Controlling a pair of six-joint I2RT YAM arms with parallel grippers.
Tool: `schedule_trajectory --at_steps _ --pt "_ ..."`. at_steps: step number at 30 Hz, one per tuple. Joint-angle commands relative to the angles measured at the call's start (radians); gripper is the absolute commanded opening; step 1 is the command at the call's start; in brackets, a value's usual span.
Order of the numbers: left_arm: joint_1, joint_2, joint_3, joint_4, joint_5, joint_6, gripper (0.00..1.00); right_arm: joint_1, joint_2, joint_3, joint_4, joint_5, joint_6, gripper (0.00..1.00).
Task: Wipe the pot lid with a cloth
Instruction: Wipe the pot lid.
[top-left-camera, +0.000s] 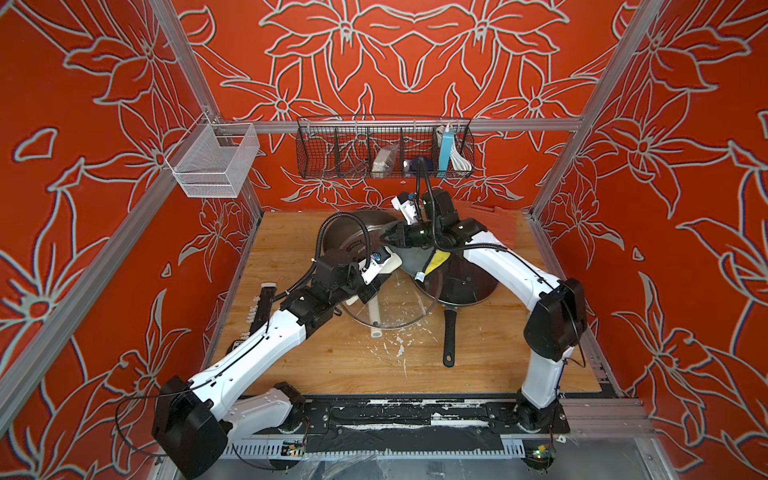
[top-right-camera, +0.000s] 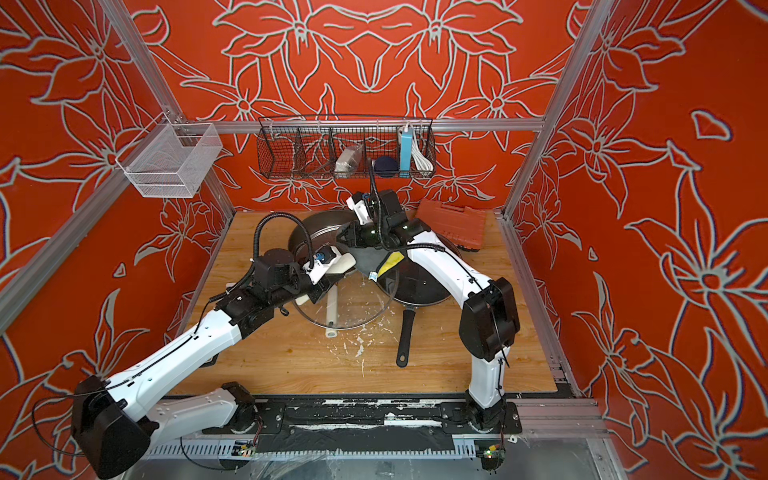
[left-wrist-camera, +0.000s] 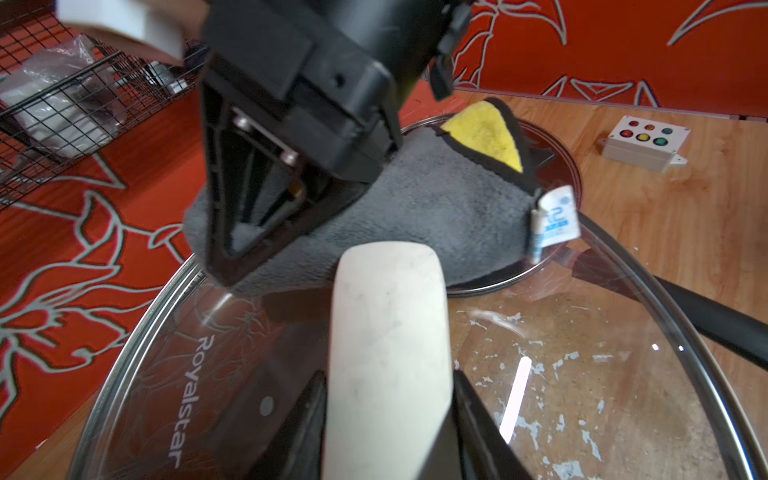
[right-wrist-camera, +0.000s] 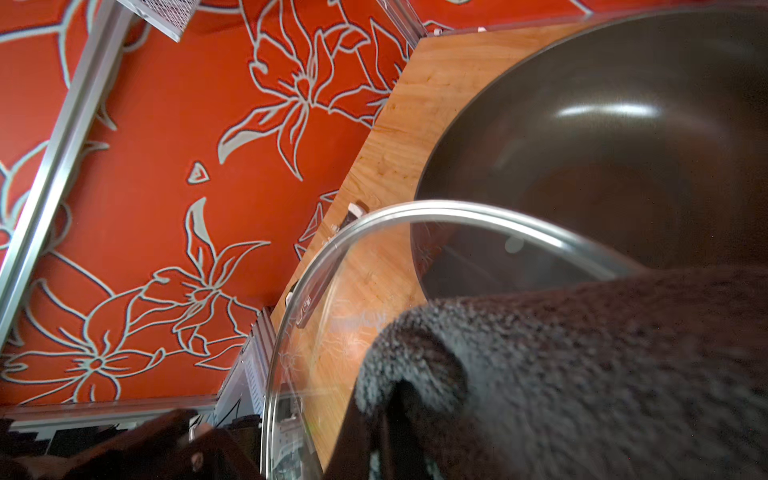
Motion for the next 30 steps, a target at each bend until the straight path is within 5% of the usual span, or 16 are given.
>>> schedule_trajectory --at_steps 1,9,30 --pt "-0.007 -0.076 0.053 0.267 0.041 0.011 0.0 -0.004 0.046 0.086 0.013 -0.01 0.028 0.0" --pt "-0.008 -0.064 0.054 0.299 -0.004 -0.02 0.0 -0.004 0.062 0.097 0.012 -0.001 0.043 0.0" --pt "-0.007 -0.036 0.095 0.355 -0.195 -0.098 0.0 -0.007 -0.211 -0.306 -0.064 -0.022 -0.064 0.0"
